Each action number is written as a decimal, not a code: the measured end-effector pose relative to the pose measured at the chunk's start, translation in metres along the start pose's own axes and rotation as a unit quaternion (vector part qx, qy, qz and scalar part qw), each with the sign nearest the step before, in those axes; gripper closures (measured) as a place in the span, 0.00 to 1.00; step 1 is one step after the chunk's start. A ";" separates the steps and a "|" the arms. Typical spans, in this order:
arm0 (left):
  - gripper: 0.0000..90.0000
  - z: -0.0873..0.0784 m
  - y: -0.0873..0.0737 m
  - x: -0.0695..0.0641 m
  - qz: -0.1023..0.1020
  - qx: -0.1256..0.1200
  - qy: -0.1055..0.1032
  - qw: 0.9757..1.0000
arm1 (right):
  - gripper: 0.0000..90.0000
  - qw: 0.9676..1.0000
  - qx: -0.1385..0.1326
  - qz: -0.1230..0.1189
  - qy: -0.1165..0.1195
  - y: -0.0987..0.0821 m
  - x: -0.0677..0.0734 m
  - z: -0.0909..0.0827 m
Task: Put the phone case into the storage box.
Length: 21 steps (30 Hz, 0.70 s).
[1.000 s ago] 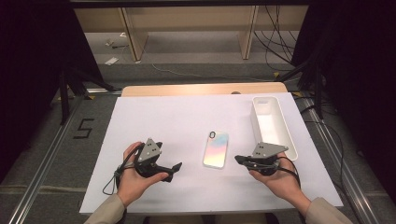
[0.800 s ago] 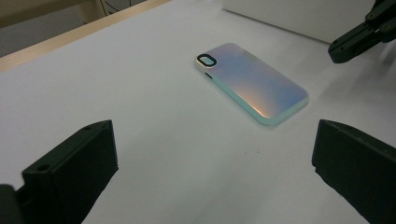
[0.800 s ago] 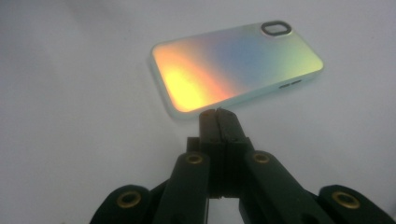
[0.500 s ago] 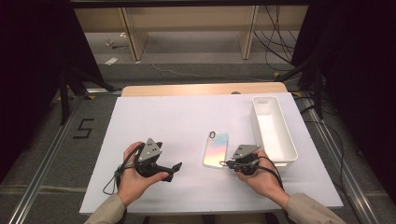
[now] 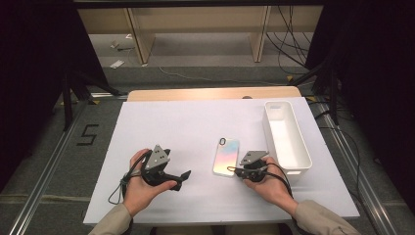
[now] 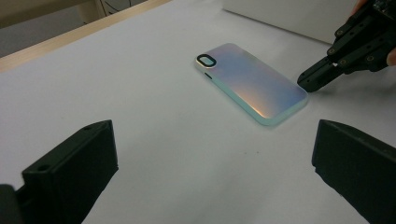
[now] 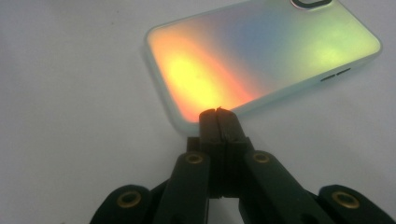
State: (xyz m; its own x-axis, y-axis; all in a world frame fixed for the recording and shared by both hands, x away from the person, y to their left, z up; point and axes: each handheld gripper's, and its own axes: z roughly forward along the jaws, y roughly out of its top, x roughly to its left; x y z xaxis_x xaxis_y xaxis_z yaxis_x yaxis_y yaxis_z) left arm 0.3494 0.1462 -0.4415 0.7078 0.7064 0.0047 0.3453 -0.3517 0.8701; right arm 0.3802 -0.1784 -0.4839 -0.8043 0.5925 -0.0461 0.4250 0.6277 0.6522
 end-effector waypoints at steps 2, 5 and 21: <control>0.00 0.000 0.000 0.000 -0.001 0.000 0.000 1.000 | 1.00 1.000 -0.003 0.003 0.003 0.001 0.000 0.002; 0.00 0.001 0.000 0.000 0.000 0.001 0.000 1.000 | 1.00 1.000 -0.009 0.011 0.007 0.001 0.001 0.003; 0.00 0.002 -0.001 0.000 -0.001 0.001 -0.002 1.000 | 1.00 1.000 -0.023 0.014 0.009 0.014 0.008 0.018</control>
State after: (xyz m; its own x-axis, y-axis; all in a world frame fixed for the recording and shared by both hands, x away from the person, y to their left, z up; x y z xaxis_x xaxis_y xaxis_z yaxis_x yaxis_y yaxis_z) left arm 0.3501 0.1452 -0.4431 0.7097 0.7045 0.0009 0.3485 -0.3521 0.8687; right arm 0.3876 -0.1554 -0.4890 -0.8005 0.5992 -0.0142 0.4273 0.5872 0.6874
